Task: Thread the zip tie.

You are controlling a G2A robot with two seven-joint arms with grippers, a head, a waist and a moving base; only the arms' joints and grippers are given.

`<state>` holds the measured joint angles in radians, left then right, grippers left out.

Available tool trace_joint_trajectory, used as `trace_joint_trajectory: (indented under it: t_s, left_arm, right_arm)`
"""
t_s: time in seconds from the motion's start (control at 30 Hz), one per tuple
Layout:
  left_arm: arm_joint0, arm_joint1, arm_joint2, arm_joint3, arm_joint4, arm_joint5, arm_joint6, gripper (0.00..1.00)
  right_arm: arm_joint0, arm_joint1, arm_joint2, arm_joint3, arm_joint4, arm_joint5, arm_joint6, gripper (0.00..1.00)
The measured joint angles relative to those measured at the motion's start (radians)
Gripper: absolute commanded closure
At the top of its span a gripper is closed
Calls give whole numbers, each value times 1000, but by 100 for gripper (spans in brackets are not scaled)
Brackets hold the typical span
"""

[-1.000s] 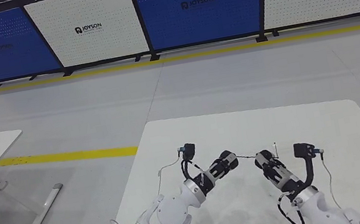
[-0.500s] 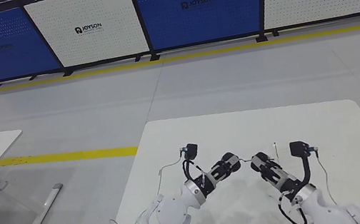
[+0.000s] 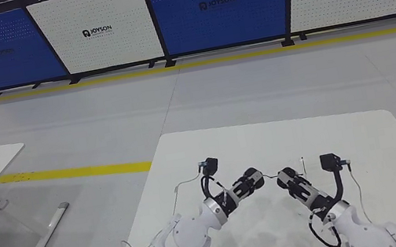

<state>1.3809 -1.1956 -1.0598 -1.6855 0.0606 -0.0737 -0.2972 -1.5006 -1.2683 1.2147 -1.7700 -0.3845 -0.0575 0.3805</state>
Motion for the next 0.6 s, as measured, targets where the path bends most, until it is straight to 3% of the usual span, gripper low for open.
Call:
trace_joint_trajectory:
  t_s: [0.07,0.1,0.2,0.3,0.4,0.6]
  left_arm:
    - [0,0,2,-1,1,6,2,98]
    - [-1,-1,3,-1,1,8,4,80]
    - [-2,-1,7,0,-1,15,6,65]
    - [-3,-1,9,0,1,18,8,56]
    - [-3,-2,10,-1,3,18,12,35]
    - [0,-3,13,0,0,14,28,23]
  right_arm:
    - [-1,0,0,-1,-4,3,-4,100]
    - [-2,1,0,-1,-4,4,-5,100]
    - [-2,1,0,-1,-6,4,-6,100]
    - [-3,2,1,-1,-8,5,-7,100]
    - [-5,3,2,-1,-10,5,-7,100]
    - [-6,4,-1,2,-19,9,-14,100]
